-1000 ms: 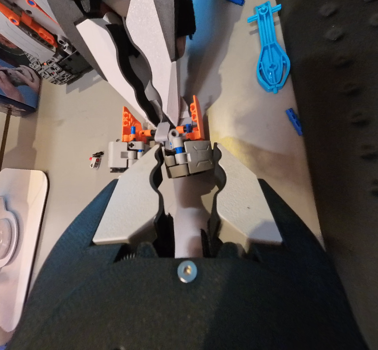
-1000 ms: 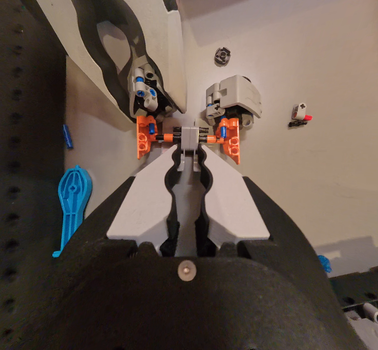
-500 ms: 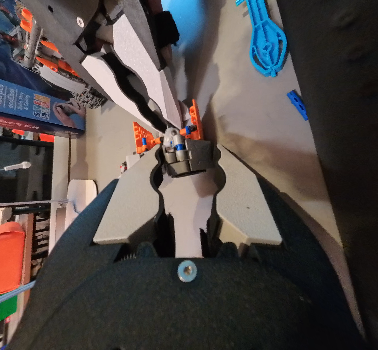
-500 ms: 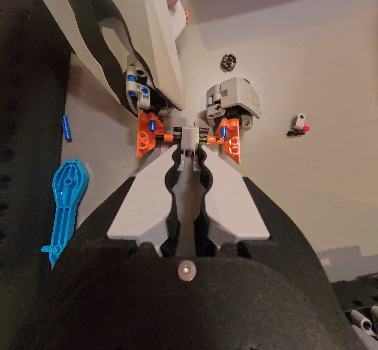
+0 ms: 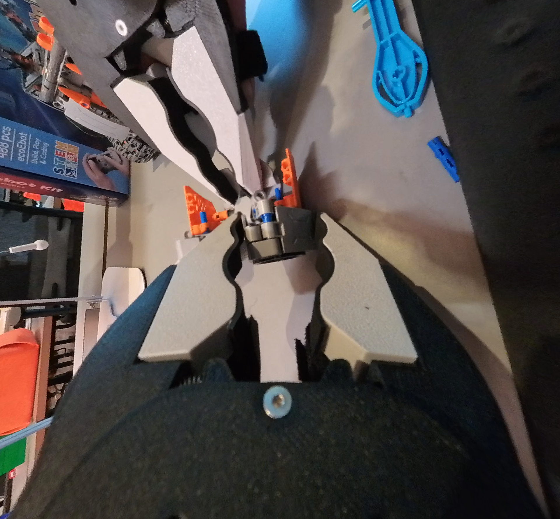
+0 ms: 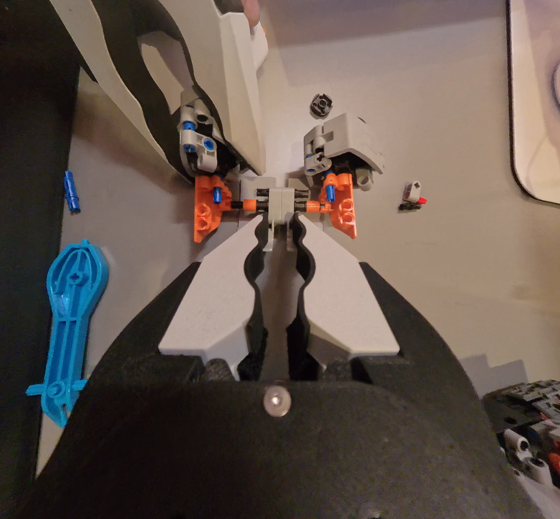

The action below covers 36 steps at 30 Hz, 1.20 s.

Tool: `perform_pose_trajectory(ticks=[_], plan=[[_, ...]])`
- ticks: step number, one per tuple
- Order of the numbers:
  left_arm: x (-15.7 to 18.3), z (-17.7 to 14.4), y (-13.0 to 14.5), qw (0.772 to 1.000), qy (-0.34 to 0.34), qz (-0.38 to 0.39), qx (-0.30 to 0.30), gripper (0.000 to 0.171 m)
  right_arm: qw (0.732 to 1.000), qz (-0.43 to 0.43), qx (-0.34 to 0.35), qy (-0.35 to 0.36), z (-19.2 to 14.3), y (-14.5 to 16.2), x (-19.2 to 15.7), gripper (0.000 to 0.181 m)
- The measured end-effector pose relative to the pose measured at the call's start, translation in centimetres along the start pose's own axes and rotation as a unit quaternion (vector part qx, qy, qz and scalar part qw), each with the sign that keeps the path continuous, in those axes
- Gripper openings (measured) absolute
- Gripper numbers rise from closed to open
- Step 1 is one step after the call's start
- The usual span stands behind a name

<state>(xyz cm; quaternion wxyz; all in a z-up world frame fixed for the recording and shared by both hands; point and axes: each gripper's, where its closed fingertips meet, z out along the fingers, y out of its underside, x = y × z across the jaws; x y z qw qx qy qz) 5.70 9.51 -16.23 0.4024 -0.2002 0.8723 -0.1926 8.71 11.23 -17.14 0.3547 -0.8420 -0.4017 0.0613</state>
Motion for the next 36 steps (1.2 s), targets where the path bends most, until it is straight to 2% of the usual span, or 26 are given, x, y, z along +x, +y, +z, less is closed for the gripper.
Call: perform_pose_trajectory(ticks=[13,29,36], plan=[[-0.4,0.1,0.4,0.999,-0.025,-0.02,-0.015,0.044,0.998,-0.047,-0.009,0.038,-0.1,-0.1,0.3,0.013],[-1.2,0.0,1.2,0.995,-0.073,-0.006,-0.07,0.043,1.0,-0.013,0.002,0.022,0.1,-0.1,0.3,0.013],[-1.2,-0.1,1.4,0.995,-0.063,-0.018,-0.078,0.044,1.0,-0.009,0.002,0.015,0.2,-0.1,0.1,0.013]])
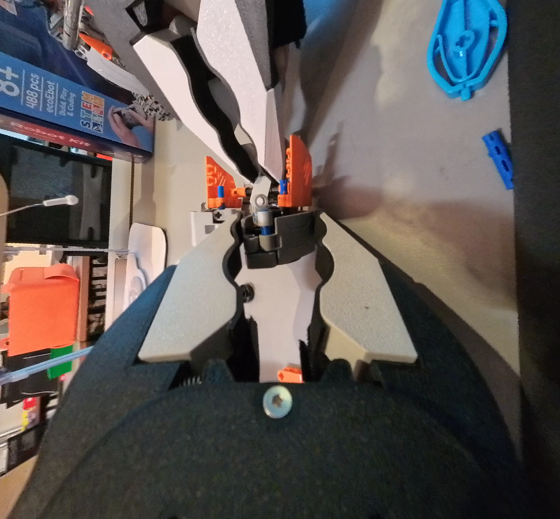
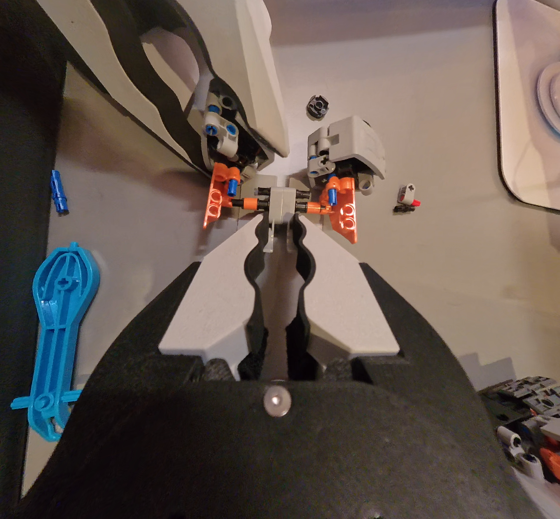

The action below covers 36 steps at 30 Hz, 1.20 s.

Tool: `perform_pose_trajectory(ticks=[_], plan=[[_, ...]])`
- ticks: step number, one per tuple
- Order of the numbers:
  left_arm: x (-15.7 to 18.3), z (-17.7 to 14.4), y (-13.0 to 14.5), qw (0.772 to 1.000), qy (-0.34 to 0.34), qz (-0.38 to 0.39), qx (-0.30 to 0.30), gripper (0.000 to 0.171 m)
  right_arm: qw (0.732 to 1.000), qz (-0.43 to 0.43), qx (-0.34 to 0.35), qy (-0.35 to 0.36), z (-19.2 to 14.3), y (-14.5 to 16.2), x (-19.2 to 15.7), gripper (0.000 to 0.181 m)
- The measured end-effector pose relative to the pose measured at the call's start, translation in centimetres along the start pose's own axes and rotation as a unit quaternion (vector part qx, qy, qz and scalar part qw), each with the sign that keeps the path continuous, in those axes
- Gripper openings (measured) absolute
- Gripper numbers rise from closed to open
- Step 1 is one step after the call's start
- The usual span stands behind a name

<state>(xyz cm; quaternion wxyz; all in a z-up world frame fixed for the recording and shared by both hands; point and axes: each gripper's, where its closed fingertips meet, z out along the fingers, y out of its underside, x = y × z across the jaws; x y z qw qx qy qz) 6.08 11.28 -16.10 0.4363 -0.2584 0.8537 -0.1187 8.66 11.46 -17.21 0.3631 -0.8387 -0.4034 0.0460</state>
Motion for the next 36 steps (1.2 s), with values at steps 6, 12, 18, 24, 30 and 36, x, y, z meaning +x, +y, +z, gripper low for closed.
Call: perform_pose_trajectory(ticks=[6,12,18,24,30,36], plan=[[0.1,-0.1,0.1,0.999,0.029,-0.039,0.005,0.051,1.0,-0.002,0.0,-0.002,0.0,0.0,-0.2,0.013],[0.0,-0.5,-0.1,0.994,0.062,-0.083,0.02,0.066,1.0,0.001,0.001,-0.003,0.0,0.0,-0.2,0.013],[0.6,-0.4,-0.8,0.993,0.075,-0.088,0.029,0.062,1.0,0.002,0.002,-0.004,0.1,0.0,-0.2,0.013],[0.8,-0.3,-1.5,0.996,0.063,-0.063,0.029,0.033,1.0,0.0,0.002,-0.004,0.1,-0.1,-0.3,0.013],[1.6,0.0,-2.0,0.997,0.07,-0.031,0.012,0.018,1.0,-0.001,0.002,-0.004,0.1,0.0,-0.3,0.013],[1.8,-0.1,-2.1,0.998,0.065,-0.011,0.009,0.013,1.0,-0.001,0.002,-0.004,0.0,0.0,-0.2,0.013]])
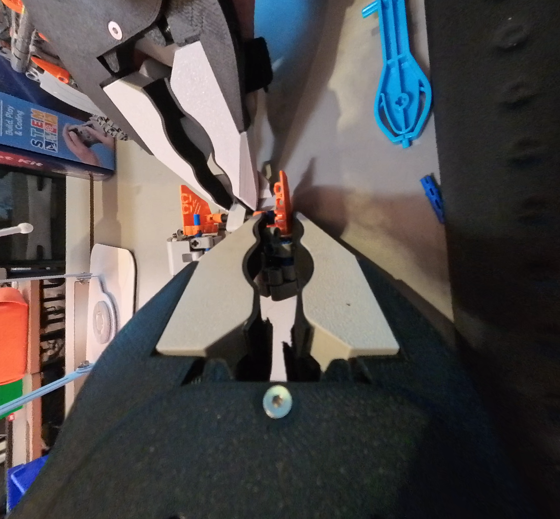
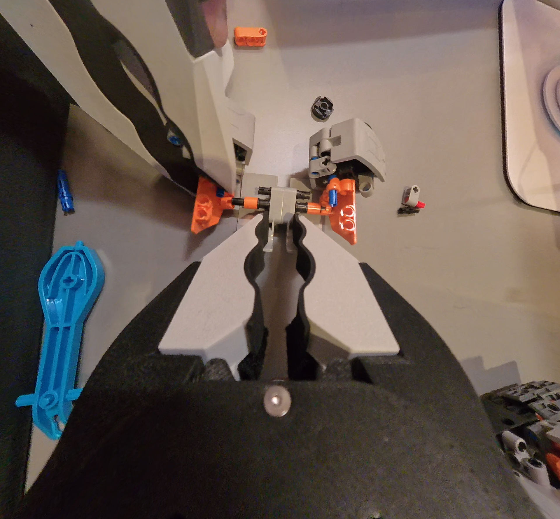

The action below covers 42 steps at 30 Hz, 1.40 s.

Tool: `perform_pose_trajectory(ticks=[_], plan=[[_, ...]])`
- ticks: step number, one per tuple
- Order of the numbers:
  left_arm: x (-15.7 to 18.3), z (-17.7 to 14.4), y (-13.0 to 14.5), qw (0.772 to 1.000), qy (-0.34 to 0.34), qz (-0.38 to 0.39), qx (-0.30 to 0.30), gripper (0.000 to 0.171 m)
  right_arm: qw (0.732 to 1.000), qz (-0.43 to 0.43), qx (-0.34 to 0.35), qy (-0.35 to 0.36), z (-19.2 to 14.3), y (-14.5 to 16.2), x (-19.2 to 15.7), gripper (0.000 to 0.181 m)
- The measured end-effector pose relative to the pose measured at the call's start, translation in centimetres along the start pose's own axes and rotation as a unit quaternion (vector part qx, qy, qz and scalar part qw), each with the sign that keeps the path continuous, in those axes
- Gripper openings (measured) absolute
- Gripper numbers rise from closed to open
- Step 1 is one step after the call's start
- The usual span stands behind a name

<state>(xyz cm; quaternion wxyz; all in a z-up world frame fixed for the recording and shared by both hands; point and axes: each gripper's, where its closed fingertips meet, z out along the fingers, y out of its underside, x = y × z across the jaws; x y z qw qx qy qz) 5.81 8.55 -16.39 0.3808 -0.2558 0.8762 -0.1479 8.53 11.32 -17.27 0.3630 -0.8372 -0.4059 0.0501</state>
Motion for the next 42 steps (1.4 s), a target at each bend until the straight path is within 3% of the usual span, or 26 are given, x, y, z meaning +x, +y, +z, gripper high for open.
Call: perform_pose_trajectory(ticks=[17,29,42], plan=[[-0.4,0.1,0.2,0.999,-0.031,0.021,-0.005,0.012,1.0,-0.003,0.0,0.026,0.0,-0.1,0.5,0.013],[-1.1,0.2,0.5,0.999,-0.034,-0.042,-0.007,0.012,0.996,-0.041,0.004,0.075,-0.2,-0.5,1.2,0.013],[-1.1,0.2,0.7,0.998,-0.048,-0.032,-0.017,0.012,0.999,-0.012,0.022,0.045,0.2,-0.3,1.1,0.012]])
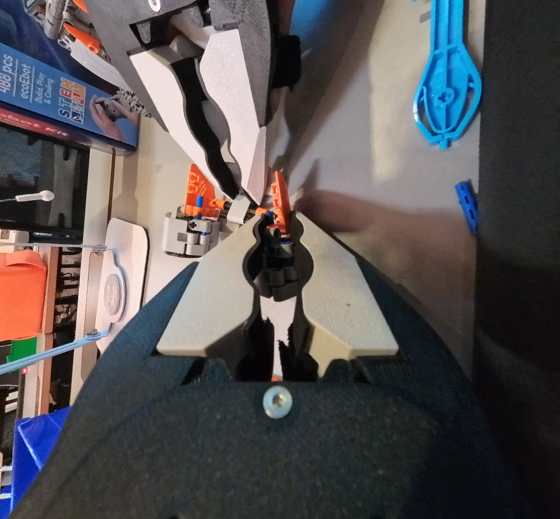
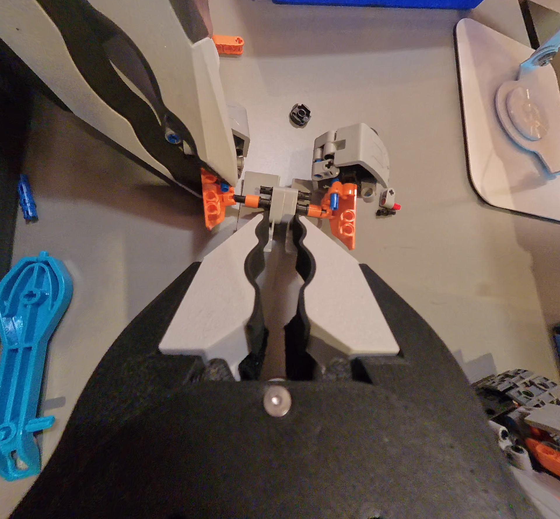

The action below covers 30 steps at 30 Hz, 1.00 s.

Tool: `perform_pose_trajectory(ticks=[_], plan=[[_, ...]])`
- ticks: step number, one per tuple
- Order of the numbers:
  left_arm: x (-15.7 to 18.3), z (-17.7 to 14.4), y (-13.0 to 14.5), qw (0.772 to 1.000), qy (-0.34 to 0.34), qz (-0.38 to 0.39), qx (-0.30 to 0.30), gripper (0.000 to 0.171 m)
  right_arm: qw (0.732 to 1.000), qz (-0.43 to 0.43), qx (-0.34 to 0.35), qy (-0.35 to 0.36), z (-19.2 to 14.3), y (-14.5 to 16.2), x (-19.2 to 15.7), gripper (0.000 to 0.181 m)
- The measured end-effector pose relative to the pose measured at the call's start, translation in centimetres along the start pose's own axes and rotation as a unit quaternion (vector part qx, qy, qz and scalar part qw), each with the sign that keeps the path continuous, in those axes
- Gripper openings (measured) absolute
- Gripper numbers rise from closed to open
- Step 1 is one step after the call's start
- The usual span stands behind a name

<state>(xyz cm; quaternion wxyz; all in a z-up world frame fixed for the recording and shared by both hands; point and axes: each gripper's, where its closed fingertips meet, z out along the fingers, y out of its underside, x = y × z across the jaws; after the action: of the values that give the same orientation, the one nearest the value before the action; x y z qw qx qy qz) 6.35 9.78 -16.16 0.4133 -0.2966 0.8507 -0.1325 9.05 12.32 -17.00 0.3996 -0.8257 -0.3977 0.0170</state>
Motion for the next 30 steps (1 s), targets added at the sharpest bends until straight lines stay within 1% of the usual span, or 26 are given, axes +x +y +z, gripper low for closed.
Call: perform_pose_trajectory(ticks=[6,9,18,21,24,30], plan=[[0.1,-0.1,-0.1,1.0,0.007,-0.001,0.002,0.012,1.0,-0.019,0.001,-0.002,0.0,-0.1,-0.1,0.012],[0.2,-0.1,-0.2,1.0,0.013,0.01,0.003,0.012,1.0,-0.026,0.003,-0.011,0.0,-0.2,-0.3,0.012],[0.9,-0.3,-0.6,0.997,0.027,0.067,0.009,0.012,0.998,-0.049,0.001,-0.042,-0.2,-0.1,-1.0,0.012],[1.0,-0.3,-0.7,0.997,0.023,0.079,0.011,0.012,0.998,-0.047,0.003,-0.053,-0.3,-0.1,-1.1,0.012],[1.2,-0.3,-0.7,0.996,0.018,0.09,0.005,0.012,0.997,-0.062,0.001,-0.044,-0.4,-0.2,-1.1,0.013],[1.1,-0.4,-0.8,0.995,0.009,0.096,0.015,0.012,0.996,-0.069,0.002,-0.048,-0.6,-0.1,-1.1,0.013]])
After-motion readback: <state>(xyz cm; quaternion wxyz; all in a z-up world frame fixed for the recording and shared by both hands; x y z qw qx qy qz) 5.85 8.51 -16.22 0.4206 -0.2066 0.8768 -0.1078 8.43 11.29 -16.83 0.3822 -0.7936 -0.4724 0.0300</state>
